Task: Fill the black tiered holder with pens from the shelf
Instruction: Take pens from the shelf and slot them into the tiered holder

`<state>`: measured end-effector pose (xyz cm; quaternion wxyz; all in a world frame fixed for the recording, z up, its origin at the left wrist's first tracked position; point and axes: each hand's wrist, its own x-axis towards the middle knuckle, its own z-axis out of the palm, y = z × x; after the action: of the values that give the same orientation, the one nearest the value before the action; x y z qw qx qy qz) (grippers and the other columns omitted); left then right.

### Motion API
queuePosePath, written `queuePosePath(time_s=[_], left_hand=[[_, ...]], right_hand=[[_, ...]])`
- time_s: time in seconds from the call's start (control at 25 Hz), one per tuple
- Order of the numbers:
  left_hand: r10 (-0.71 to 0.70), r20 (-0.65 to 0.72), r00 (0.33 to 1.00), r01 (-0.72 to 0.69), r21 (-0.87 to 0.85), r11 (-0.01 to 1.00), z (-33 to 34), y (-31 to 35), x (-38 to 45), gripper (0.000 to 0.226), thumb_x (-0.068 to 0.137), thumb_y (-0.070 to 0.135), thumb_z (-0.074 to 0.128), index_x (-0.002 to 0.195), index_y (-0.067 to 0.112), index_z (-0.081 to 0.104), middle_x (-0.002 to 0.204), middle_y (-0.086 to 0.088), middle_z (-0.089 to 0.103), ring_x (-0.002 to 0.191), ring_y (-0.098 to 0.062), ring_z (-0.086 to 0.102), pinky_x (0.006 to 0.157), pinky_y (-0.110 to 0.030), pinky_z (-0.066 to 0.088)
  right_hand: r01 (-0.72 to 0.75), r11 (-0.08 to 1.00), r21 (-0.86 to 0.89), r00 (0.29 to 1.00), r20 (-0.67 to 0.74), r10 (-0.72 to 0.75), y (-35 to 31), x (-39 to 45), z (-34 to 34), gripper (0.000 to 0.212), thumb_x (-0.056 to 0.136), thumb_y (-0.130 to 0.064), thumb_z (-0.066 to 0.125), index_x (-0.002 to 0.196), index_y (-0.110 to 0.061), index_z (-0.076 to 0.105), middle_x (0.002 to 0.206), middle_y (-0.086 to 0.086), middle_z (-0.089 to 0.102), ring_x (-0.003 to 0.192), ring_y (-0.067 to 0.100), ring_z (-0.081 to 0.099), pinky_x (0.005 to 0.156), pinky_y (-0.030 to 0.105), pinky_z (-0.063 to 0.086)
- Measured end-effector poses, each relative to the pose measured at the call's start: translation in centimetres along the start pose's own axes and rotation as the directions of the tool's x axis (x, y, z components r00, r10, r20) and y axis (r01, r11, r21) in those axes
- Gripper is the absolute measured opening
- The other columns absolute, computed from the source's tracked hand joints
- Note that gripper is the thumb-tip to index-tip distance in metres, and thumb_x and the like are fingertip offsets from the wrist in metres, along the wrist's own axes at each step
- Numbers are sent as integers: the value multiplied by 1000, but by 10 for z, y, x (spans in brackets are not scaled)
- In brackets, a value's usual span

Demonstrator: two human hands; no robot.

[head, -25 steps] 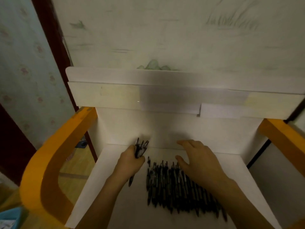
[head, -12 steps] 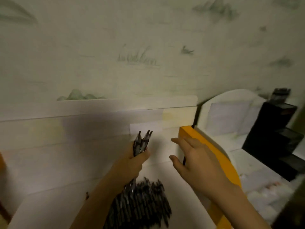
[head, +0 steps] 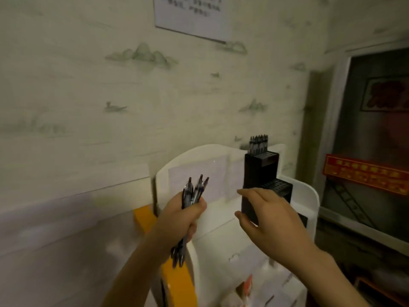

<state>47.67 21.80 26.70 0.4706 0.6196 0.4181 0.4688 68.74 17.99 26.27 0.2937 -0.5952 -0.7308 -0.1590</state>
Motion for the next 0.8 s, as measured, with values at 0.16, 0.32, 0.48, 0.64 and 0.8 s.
queuePosePath(time_s=[0.16, 0.32, 0.48, 0.64, 0.8], left_hand=[[-6, 66, 998, 8, -29, 1000, 89, 4, 46, 16, 93, 23, 61, 94, 7, 56, 54, -2, 46, 40, -12, 42, 37, -20, 35], [-12, 103, 995, 14, -23, 1000, 163, 9, 86, 16, 93, 22, 61, 99, 9, 57, 56, -3, 46, 42, -12, 42, 40, -22, 38], [-27, 139, 990, 28, -5, 1000, 208, 4, 122, 11, 93, 18, 60, 98, 10, 56, 55, -3, 44, 41, -12, 40, 40, -23, 35], [-37, 141, 989, 37, 8, 999, 232, -11, 170, 14, 93, 16, 60, 94, 6, 51, 51, -2, 42, 39, -12, 38, 38, -23, 34], [3, 135, 991, -2, -4, 1000, 238, -26, 221, 11, 93, 14, 60, 89, 10, 51, 48, 2, 43, 38, -10, 38, 37, -20, 33]], right_hand=[[-65, 997, -38, 998, 4, 65, 97, 1, -20, 53, 90, -52, 53, 140, -38, 41, 136, -15, 53, 122, 7, 49, 101, 26, 43], [-94, 995, -33, 996, 5, 94, 176, 9, -29, 50, 91, -50, 55, 138, -37, 43, 136, -13, 53, 123, 10, 49, 99, 28, 42], [-104, 993, -46, 994, 9, 105, 229, 22, -20, 50, 92, -49, 53, 139, -37, 42, 137, -13, 53, 124, 9, 48, 101, 28, 40], [-81, 996, -25, 997, -20, 81, 270, 52, 4, 48, 91, -47, 55, 137, -33, 47, 133, -12, 57, 121, 9, 51, 97, 27, 42], [-28, 1000, -12, 1000, -2, 28, 301, 96, 39, 47, 93, -49, 51, 138, -36, 44, 135, -14, 54, 122, 9, 49, 97, 27, 41]])
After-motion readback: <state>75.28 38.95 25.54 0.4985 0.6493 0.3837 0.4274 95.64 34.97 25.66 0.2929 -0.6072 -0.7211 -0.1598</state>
